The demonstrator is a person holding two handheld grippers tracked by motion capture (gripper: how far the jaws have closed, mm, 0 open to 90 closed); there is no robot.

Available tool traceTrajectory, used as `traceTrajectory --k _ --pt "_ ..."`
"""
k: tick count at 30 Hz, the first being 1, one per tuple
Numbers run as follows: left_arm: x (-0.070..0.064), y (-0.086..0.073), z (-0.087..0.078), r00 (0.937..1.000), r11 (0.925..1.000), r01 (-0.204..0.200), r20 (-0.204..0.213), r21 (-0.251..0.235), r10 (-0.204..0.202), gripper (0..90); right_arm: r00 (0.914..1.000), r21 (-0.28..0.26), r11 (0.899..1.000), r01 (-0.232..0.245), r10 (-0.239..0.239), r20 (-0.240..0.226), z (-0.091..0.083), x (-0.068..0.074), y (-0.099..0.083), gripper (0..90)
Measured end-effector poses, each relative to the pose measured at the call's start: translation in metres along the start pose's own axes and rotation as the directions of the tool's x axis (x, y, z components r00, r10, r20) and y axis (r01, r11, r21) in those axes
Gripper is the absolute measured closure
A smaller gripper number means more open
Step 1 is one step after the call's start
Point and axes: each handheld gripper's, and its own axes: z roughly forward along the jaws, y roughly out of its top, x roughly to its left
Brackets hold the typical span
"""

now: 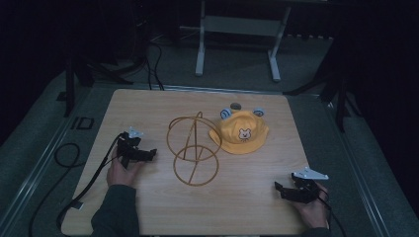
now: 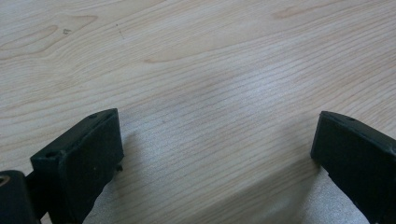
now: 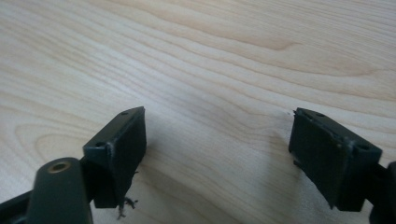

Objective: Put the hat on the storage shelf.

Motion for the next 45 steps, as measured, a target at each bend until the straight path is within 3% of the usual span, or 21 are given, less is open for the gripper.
traceTrajectory --k 7,8,13,17,19,20,24,29,33,34,45 --pt "0.0 0.0 0.0 1.0 1.0 0.001 0.0 0.0 -0.001 2.1 0.9995 0.059 0.998 0.02 -0.018 -0.024 0.0 -0.002 0.007 20.7" --pt "0.0 0.0 0.0 1.0 1.0 0.0 0.0 0.0 0.0 2.1 0.9992 0.069 0.997 0.027 -0.025 -0.03 -0.001 -0.004 0.009 25.2" --pt "0.0 0.0 0.0 1.0 1.0 0.001 0.0 0.0 -0.001 2.1 0.9983 0.086 0.996 0.038 -0.034 -0.047 -0.001 -0.006 0.013 30.2" --pt "0.0 0.0 0.0 1.0 1.0 0.001 0.0 0.0 -0.001 2.1 0.9941 0.096 0.991 0.093 -0.087 -0.063 -0.004 -0.004 0.03 31.8" --pt "0.0 0.0 0.0 1.0 1.0 0.001 0.0 0.0 -0.001 2.1 0.9941 0.096 0.991 0.093 -0.087 -0.063 -0.004 -0.004 0.03 31.8" --pt "0.0 0.0 0.0 1.0 1.0 0.002 0.0 -0.001 -0.002 2.1 0.9899 0.093 0.988 0.127 -0.12 -0.076 -0.007 -0.002 0.044 31.8" --pt "0.0 0.0 0.0 1.0 1.0 0.002 0.0 -0.001 -0.002 2.1 0.9841 0.096 0.982 0.16 -0.152 -0.092 -0.008 0.001 0.061 32.7" --pt "0.0 0.0 0.0 1.0 1.0 0.002 -0.001 0.0 -0.002 2.1 0.9683 0.114 0.965 0.236 -0.224 -0.11 -0.005 0.006 0.082 35.4" --pt "0.0 0.0 0.0 1.0 1.0 0.002 -0.001 0.0 -0.002 2.1 0.9597 0.125 0.956 0.266 -0.25 -0.128 -0.004 0.008 0.094 37.4" --pt "0.0 0.0 0.0 1.0 1.0 0.002 -0.001 0.0 -0.002 2.1 0.9536 0.126 0.95 0.285 -0.268 -0.136 -0.003 0.008 0.104 37.9" --pt "0.0 0.0 0.0 1.0 1.0 0.002 -0.001 0.0 -0.002 2.1 0.931 0.112 0.932 0.343 -0.322 -0.171 0.005 0.015 0.14 41.2"
